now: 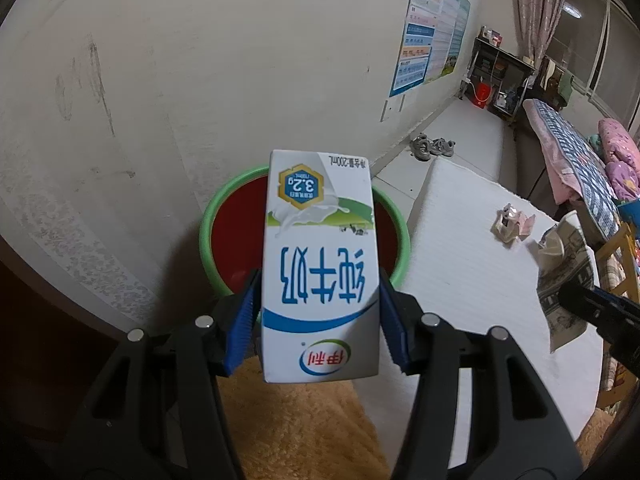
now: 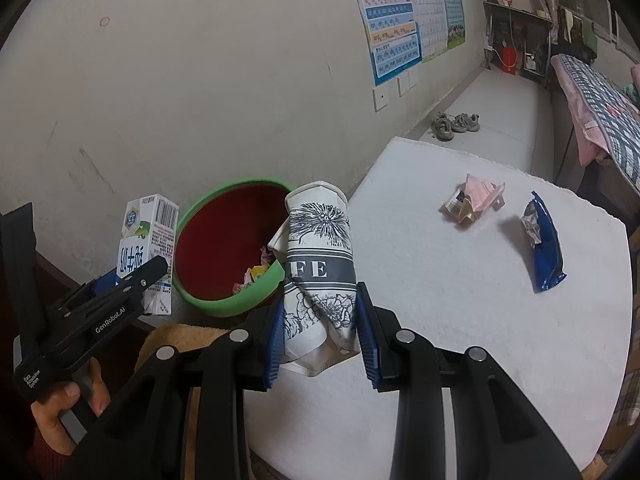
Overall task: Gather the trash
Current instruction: 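Carry the milk carton and white wrapper over the red bin with both tools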
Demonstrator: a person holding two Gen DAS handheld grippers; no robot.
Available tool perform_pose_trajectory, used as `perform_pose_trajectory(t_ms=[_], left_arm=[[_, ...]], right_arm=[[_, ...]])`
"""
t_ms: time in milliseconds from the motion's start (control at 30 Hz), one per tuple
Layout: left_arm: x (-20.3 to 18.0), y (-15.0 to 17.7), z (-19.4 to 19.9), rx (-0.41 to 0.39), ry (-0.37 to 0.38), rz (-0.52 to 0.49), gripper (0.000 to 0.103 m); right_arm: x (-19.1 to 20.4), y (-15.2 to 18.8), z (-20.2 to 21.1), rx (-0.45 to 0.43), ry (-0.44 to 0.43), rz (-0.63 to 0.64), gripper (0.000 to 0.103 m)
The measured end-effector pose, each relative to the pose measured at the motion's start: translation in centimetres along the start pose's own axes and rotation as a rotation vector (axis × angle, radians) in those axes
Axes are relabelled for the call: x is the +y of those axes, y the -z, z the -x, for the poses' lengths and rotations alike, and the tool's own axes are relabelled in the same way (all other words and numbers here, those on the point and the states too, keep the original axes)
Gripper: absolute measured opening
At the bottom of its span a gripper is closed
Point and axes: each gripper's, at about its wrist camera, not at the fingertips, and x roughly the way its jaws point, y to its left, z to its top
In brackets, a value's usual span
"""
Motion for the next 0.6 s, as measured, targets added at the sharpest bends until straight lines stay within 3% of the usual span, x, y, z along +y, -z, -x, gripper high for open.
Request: perform_pose_trajectory(t_ms=[600], left_arm=[[1.4,-1.5,-2.3,0.013,-0.027,0.004,0.053]], right_arm=[[2.9,-2.8,-2.3,-0.008,-0.059,0.035,0.032]])
